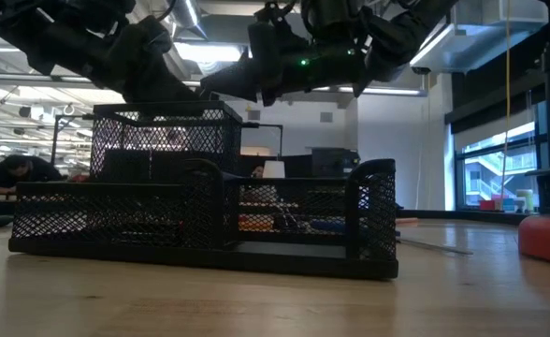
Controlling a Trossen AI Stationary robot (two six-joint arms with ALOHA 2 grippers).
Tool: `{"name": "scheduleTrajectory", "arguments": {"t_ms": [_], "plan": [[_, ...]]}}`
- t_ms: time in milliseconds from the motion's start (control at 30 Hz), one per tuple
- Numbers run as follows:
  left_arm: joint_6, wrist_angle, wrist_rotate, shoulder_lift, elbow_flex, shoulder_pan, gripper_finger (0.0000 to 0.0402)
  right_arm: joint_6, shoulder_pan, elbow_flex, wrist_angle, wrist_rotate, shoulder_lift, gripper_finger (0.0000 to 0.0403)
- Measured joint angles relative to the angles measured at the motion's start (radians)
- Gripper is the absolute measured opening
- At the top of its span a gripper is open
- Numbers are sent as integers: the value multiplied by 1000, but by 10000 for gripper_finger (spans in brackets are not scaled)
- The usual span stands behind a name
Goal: Pick and place office supplies into organizer
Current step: Put the top black clip binder into the desk organizer
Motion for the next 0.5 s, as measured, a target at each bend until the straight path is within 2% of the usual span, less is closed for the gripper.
{"name": "scheduleTrajectory", "arguments": {"t_ms": [233, 500], "plan": [[9, 39, 24, 0, 0, 0, 156, 3, 1, 0, 5, -5, 0, 6], [42, 45, 28, 8, 0, 0, 129, 2, 1, 0, 5, -4, 0, 6]]}}
